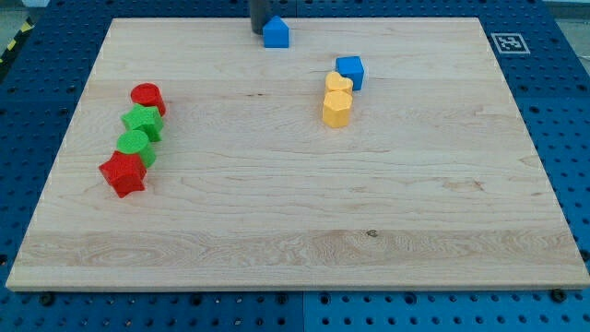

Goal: Move the blue triangle a bit down towards the blue cube

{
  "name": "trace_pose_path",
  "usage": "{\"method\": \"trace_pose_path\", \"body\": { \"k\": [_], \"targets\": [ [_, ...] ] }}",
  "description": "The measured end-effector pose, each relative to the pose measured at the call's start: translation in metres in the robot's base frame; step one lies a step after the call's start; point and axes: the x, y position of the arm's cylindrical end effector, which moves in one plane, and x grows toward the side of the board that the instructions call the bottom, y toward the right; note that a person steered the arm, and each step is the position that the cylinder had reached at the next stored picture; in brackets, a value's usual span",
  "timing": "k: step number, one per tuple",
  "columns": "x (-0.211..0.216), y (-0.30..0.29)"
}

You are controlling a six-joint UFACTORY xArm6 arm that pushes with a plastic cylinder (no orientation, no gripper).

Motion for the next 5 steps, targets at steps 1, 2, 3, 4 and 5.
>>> {"method": "trace_pose_path", "body": {
  "k": [1, 2, 3, 4, 5],
  "targets": [
    [0.011, 0.018],
    [0.026, 0.02],
    [0.031, 0.022],
    [0.036, 0.021],
    [0.037, 0.012]
  ]
}}
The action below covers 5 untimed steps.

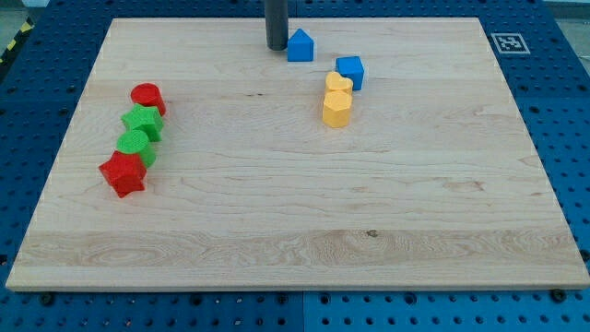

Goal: Move the blue triangle a bit down towards the blue cube

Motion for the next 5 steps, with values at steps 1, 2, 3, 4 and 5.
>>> {"method": "trace_pose_path", "body": {
  "k": [1, 2, 3, 4, 5],
  "targets": [
    [0.0, 0.021],
    [0.002, 0.032],
    [0.003, 0.032],
    [0.008, 0.044],
    [0.016, 0.048]
  ]
}}
